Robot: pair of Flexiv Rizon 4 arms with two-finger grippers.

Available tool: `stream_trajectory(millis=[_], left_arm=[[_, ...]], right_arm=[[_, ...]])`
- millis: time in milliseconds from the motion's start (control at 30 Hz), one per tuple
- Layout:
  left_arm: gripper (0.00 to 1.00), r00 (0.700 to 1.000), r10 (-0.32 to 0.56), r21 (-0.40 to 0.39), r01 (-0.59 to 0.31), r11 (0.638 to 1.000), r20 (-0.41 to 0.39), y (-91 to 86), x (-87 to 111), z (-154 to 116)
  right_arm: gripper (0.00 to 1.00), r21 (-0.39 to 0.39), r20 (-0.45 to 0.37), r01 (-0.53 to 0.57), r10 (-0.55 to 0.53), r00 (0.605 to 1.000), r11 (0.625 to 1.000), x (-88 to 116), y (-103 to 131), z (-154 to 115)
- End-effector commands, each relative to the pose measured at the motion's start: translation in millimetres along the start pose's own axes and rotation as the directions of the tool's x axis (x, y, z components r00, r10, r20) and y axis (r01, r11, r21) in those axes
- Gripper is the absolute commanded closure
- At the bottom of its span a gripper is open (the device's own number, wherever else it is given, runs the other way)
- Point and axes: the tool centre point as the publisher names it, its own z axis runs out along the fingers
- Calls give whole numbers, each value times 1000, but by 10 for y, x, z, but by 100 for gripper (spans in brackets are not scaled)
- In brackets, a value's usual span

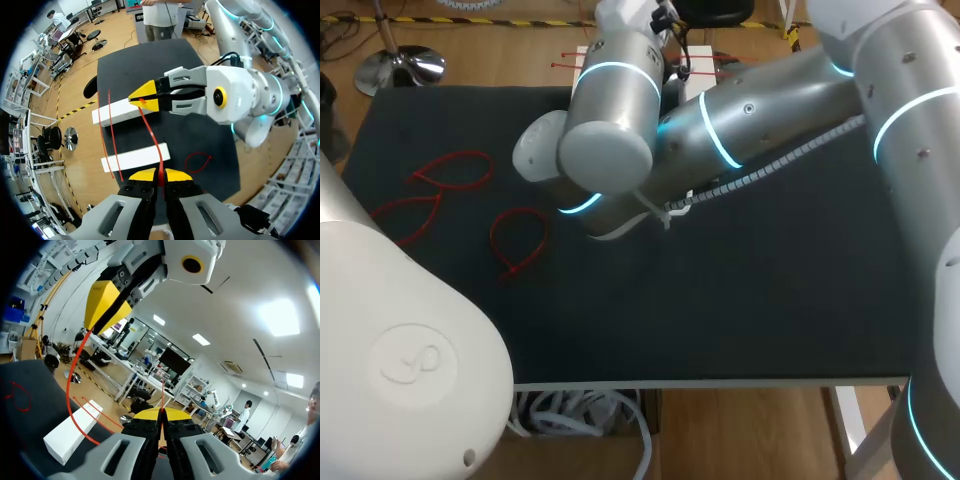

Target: Grab the tape and strap the tape.

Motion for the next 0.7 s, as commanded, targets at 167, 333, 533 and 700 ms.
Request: stream_trajectory(millis=[167,333,533,700], left_arm=[[100,1000,0,-3,0,1000,0,0,9,-8],[100,1000,0,-3,0,1000,0,0,9,-8],[100,1000,0,-3,0,1000,0,0,9,-8],[100,1000,0,-3,0,1000,0,0,9,-8]], right_arm=[[100,3,-6,0,0,1000,1000,-25,14,-3],[100,3,-6,0,0,1000,1000,-25,14,-3],[100,-7,25,66,-66,997,998,-12,69,-78],[100,20,75,76,-77,994,997,-29,97,-132]])
